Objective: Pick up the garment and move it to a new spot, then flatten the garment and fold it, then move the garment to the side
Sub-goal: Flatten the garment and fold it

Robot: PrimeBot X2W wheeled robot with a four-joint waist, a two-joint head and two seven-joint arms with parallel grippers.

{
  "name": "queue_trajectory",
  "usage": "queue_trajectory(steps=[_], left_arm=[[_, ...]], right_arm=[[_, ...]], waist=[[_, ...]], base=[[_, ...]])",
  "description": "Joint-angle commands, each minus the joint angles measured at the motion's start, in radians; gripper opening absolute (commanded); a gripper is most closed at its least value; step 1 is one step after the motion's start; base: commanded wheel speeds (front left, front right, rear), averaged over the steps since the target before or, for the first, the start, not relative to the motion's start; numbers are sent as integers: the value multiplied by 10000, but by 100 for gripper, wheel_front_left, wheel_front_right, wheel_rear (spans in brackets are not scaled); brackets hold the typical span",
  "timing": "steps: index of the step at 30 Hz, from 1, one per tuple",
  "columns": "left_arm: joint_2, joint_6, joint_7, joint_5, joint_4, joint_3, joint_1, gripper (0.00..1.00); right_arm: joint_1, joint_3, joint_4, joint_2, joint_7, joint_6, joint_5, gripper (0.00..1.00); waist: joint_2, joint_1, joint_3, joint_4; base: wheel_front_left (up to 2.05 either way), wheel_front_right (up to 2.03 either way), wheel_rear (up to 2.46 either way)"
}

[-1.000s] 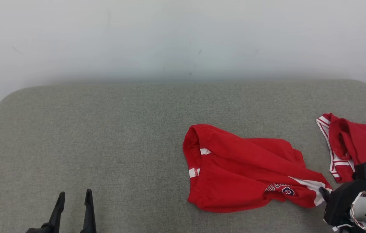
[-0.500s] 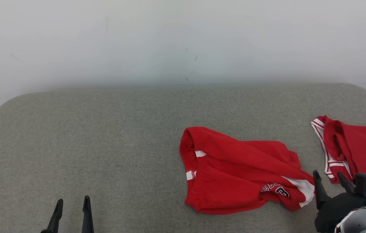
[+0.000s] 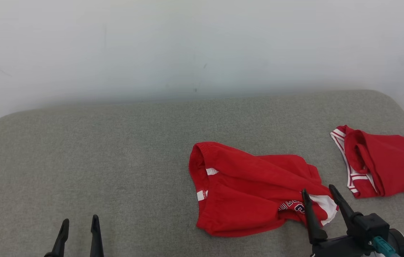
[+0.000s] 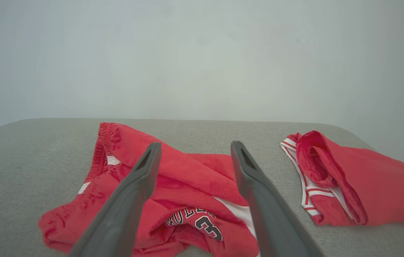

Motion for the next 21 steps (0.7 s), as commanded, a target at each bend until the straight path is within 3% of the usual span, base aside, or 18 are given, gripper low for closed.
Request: queue_trajectory(steps=[1,11,21], left_arm=[[1,45,1,-56,14,0,-39,100],[0,-17,17,-385,433,-383,-35,100],[12,-619,1673,-1071,2175,-1466,-2029,100]], right_arm=[[87,156,86,57,-172,-27,-147,100],[83,422,449,230,-232,-27,133,100],[-80,479,501,262,-139,-27,223,100]], waist=[[0,1,-70,-97],[0,1,-137,-548],[0,1,120,-1320]], base=[[0,0,0],[0,0,0],[0,0,0]])
